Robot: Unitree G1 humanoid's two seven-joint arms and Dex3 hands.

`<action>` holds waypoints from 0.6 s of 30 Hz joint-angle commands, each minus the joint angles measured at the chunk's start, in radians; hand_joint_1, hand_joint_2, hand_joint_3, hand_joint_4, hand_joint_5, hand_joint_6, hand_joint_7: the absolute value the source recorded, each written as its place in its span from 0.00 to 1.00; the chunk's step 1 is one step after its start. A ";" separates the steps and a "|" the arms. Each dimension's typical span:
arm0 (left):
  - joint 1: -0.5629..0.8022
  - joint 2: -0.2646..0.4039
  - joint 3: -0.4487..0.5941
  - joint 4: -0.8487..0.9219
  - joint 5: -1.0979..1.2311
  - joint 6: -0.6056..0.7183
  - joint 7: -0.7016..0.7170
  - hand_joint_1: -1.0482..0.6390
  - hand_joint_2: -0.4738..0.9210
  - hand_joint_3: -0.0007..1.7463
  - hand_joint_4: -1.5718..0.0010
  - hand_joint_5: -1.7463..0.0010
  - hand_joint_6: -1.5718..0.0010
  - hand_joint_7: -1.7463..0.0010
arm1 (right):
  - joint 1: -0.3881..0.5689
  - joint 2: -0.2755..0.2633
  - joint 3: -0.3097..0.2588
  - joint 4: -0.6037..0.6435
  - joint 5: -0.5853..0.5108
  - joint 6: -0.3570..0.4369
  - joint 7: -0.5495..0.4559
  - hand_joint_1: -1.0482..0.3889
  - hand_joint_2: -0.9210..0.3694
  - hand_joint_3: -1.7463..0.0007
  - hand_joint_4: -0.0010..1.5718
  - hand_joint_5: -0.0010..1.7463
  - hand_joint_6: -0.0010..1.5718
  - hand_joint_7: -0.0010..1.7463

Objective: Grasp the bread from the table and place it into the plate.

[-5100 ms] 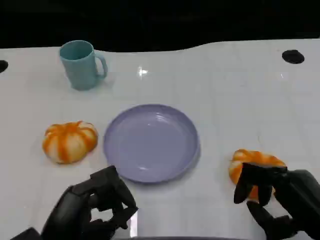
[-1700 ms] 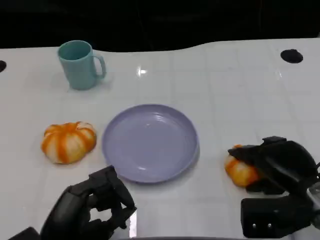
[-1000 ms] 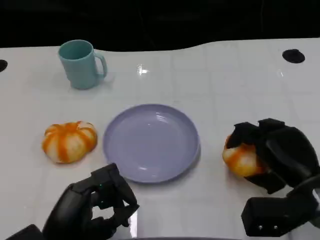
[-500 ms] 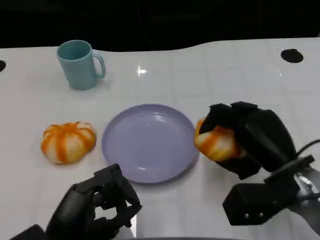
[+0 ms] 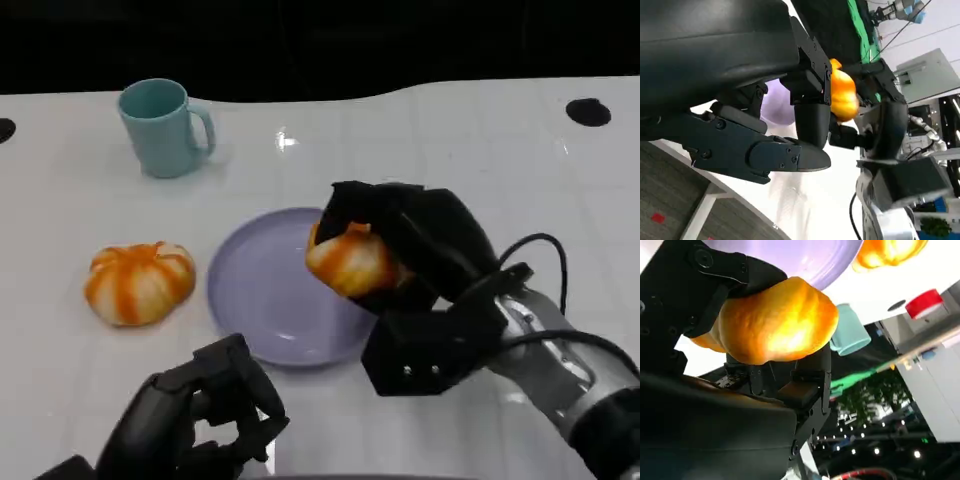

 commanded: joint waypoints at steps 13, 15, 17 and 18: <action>0.017 0.002 -0.001 -0.035 0.000 0.025 0.010 0.31 1.00 0.19 0.57 0.00 0.63 0.10 | -0.142 0.082 0.018 0.137 0.102 0.135 0.228 0.54 0.15 0.75 0.28 0.50 0.38 0.16; 0.018 0.001 -0.001 -0.038 -0.001 0.027 0.010 0.31 1.00 0.19 0.57 0.00 0.63 0.09 | -0.143 0.067 0.035 0.118 0.088 0.151 0.271 0.47 0.05 0.87 0.17 0.31 0.30 0.05; 0.022 0.002 -0.002 -0.044 -0.003 0.031 0.006 0.31 1.00 0.19 0.57 0.00 0.63 0.09 | -0.141 0.052 0.054 0.089 0.070 0.182 0.314 0.41 0.01 0.91 0.09 0.24 0.24 0.01; 0.024 0.003 -0.002 -0.048 -0.004 0.033 0.005 0.31 1.00 0.19 0.56 0.00 0.63 0.09 | -0.139 0.046 0.061 0.073 0.061 0.198 0.331 0.37 0.01 0.91 0.05 0.21 0.21 0.01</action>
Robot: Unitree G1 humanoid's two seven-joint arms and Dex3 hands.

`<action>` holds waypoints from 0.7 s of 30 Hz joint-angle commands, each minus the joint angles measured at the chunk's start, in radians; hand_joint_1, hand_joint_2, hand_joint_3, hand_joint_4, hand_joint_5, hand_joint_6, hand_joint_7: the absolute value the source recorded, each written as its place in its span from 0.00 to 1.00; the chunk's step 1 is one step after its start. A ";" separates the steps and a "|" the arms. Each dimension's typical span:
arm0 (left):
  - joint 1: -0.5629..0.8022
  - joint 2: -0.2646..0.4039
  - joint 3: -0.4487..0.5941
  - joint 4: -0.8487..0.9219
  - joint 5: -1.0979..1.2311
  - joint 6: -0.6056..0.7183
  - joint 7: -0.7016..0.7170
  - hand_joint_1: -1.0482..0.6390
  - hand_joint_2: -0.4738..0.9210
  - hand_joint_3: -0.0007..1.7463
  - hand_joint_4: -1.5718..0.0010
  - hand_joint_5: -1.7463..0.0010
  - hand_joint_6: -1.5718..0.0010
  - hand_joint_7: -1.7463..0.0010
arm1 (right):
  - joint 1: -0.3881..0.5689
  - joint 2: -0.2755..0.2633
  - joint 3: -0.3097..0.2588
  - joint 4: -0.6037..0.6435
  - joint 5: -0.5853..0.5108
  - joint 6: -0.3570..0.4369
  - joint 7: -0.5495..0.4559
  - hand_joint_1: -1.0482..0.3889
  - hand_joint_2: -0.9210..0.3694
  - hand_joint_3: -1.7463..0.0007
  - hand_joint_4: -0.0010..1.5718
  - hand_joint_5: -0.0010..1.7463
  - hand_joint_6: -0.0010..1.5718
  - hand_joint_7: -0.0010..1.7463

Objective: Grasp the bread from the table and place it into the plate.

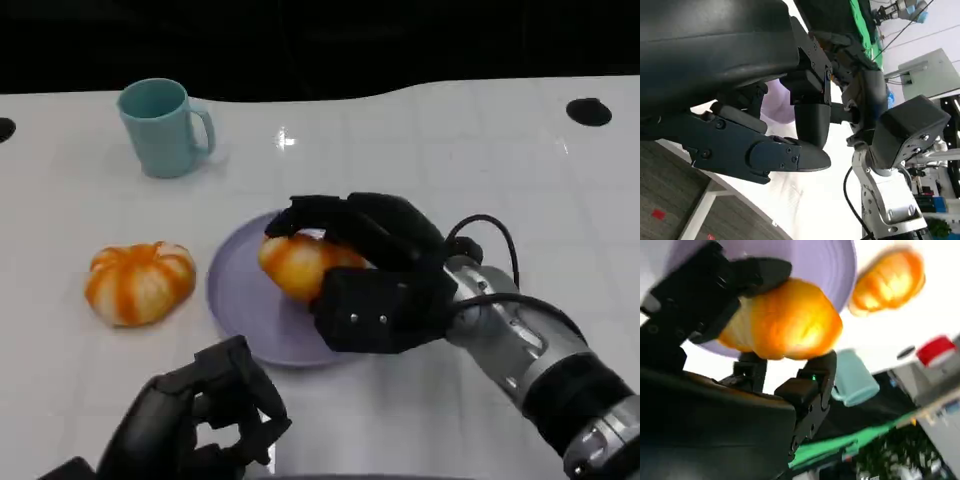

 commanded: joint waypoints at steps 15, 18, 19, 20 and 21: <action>0.010 0.009 0.005 -0.029 0.019 0.001 0.017 0.32 1.00 0.20 0.57 0.00 0.63 0.09 | 0.084 -0.142 0.045 -0.305 -0.018 0.109 0.220 0.20 0.00 0.87 0.00 0.15 0.11 0.00; 0.010 0.012 0.007 -0.030 0.019 0.000 0.017 0.31 1.00 0.20 0.57 0.00 0.63 0.09 | 0.135 -0.168 0.019 -0.394 0.014 0.120 0.246 0.21 0.00 0.87 0.00 0.16 0.11 0.00; 0.011 0.012 0.007 -0.031 0.018 0.000 0.015 0.31 1.00 0.20 0.56 0.00 0.63 0.09 | 0.156 -0.178 0.009 -0.426 0.024 0.117 0.245 0.23 0.00 0.87 0.01 0.17 0.11 0.00; 0.012 0.013 0.007 -0.031 0.017 0.000 0.014 0.32 1.00 0.20 0.57 0.00 0.64 0.09 | 0.177 -0.185 -0.001 -0.453 0.030 0.113 0.241 0.24 0.00 0.88 0.01 0.20 0.12 0.01; 0.012 0.013 0.007 -0.031 0.014 0.000 0.012 0.32 1.00 0.20 0.57 0.00 0.64 0.09 | 0.197 -0.191 -0.012 -0.480 0.037 0.108 0.233 0.24 0.00 0.88 0.02 0.22 0.13 0.01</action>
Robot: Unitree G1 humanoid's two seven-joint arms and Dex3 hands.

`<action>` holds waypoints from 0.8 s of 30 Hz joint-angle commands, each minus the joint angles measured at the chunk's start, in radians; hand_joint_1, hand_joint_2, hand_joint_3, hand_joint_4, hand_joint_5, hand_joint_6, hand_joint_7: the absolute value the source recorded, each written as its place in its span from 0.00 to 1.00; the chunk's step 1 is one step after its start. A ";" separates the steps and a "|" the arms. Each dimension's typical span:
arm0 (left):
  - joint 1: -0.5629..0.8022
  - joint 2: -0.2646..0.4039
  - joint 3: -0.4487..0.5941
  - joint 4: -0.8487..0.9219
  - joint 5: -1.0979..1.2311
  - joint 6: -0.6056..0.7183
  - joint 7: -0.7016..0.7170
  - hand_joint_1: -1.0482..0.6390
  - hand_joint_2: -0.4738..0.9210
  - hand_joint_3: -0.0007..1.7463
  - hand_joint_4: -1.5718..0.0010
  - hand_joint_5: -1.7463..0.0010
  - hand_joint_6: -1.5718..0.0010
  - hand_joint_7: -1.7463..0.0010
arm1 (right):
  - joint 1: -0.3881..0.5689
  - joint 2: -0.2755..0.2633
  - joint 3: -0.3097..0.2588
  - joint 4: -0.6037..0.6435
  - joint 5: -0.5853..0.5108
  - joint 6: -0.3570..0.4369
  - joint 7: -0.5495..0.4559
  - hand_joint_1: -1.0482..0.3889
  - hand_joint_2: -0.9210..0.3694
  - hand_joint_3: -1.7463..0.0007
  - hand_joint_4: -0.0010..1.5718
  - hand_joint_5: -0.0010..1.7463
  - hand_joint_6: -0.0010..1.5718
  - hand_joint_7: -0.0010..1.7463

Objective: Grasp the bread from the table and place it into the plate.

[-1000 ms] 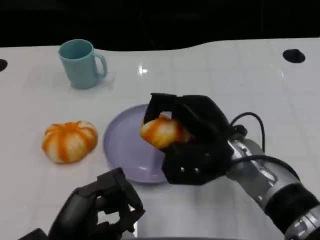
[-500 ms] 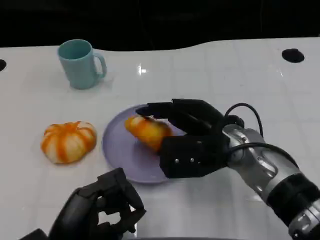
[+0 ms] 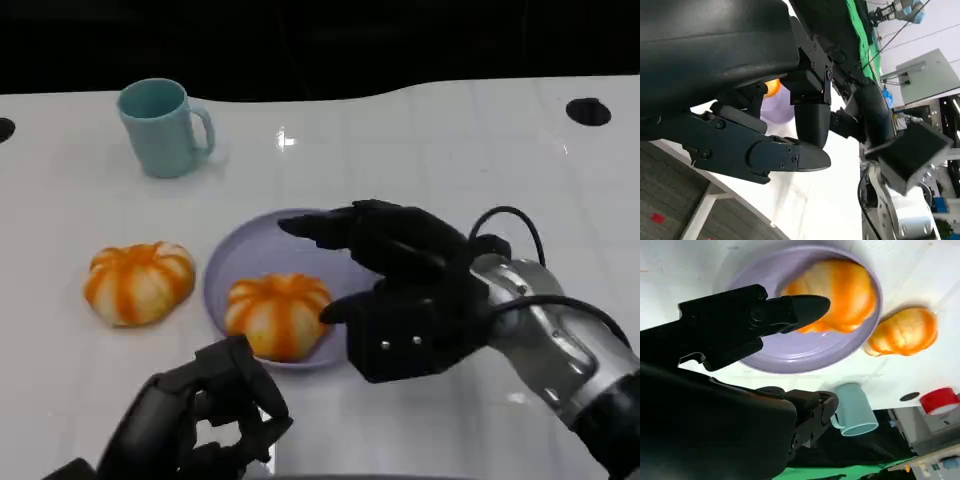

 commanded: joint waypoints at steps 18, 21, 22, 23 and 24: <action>0.004 0.009 -0.002 -0.009 -0.010 0.002 0.005 0.32 1.00 0.20 0.55 0.00 0.63 0.08 | 0.439 -0.084 -0.249 -0.350 0.199 -0.256 -0.184 0.54 0.01 0.95 0.31 0.71 0.37 0.40; 0.001 0.007 -0.001 -0.004 -0.016 -0.002 0.002 0.34 1.00 0.20 0.55 0.00 0.63 0.08 | 0.480 -0.087 -0.275 -0.357 0.232 -0.297 -0.191 0.60 0.16 0.74 0.36 0.78 0.34 0.61; 0.000 0.008 -0.001 -0.002 -0.015 -0.002 0.003 0.34 1.00 0.20 0.56 0.00 0.63 0.08 | 0.495 -0.092 -0.284 -0.356 0.247 -0.318 -0.188 0.62 0.23 0.63 0.37 0.80 0.34 0.65; -0.002 0.008 0.000 0.001 -0.014 -0.003 0.003 0.33 1.00 0.20 0.56 0.00 0.63 0.07 | 0.508 -0.098 -0.292 -0.357 0.259 -0.332 -0.184 0.67 0.32 0.47 0.38 0.83 0.35 0.69; -0.003 0.009 0.001 0.004 -0.013 -0.005 0.002 0.33 1.00 0.20 0.56 0.00 0.63 0.07 | 0.520 -0.102 -0.298 -0.361 0.266 -0.341 -0.180 0.70 0.37 0.40 0.39 0.84 0.36 0.72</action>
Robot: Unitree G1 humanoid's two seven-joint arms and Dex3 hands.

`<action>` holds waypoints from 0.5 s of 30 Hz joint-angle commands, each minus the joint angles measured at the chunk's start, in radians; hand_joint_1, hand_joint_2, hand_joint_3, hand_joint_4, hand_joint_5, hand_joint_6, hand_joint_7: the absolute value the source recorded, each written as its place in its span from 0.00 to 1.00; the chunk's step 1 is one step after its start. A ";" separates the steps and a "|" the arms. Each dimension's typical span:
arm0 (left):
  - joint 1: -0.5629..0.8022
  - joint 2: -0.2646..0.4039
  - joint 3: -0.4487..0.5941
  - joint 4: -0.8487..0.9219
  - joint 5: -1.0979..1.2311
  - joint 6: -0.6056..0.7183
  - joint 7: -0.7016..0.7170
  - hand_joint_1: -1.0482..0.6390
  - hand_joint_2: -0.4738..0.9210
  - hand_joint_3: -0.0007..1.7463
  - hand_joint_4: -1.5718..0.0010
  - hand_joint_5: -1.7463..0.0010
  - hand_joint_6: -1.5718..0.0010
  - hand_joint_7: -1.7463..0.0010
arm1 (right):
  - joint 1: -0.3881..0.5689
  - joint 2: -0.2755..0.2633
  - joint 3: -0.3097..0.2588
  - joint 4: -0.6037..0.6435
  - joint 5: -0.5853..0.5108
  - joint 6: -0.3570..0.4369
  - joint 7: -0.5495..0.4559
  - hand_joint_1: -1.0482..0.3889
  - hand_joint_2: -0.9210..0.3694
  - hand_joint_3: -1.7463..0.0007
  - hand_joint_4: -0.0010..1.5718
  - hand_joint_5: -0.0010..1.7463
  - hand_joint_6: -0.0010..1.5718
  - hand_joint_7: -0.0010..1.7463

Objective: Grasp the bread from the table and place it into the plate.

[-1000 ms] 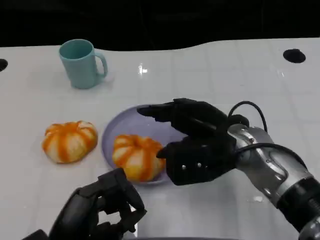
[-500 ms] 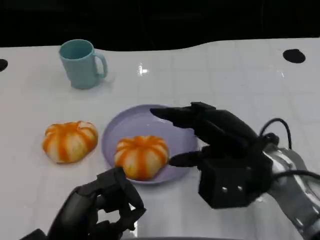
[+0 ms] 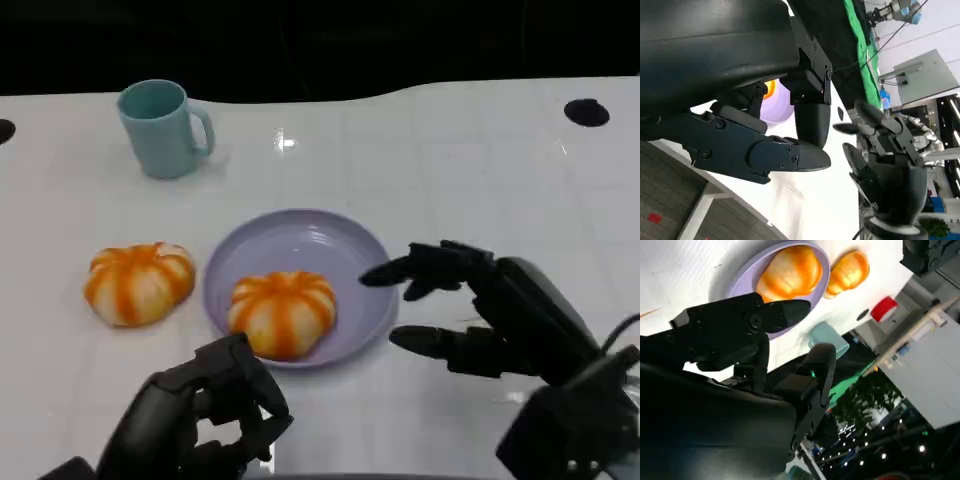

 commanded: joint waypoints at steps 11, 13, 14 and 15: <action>-0.006 0.012 0.005 0.012 -0.004 -0.004 0.002 0.33 1.00 0.20 0.57 0.00 0.64 0.08 | 0.192 -0.082 -0.102 -0.112 0.062 -0.097 0.016 0.74 0.48 0.15 0.54 1.00 0.47 0.81; -0.006 0.012 0.005 0.009 -0.004 0.001 0.003 0.33 1.00 0.20 0.57 0.00 0.64 0.08 | 0.221 -0.095 -0.113 -0.135 0.058 -0.103 0.018 0.74 0.50 0.13 0.54 1.00 0.47 0.83; -0.006 0.012 0.006 0.010 -0.006 0.001 0.003 0.32 1.00 0.19 0.56 0.00 0.63 0.08 | 0.235 -0.101 -0.118 -0.144 0.051 -0.108 0.017 0.74 0.52 0.12 0.55 1.00 0.47 0.84; -0.006 0.012 0.007 0.011 -0.008 0.001 0.002 0.32 1.00 0.19 0.56 0.00 0.63 0.08 | 0.246 -0.104 -0.121 -0.149 0.044 -0.111 0.017 0.74 0.52 0.12 0.55 1.00 0.47 0.84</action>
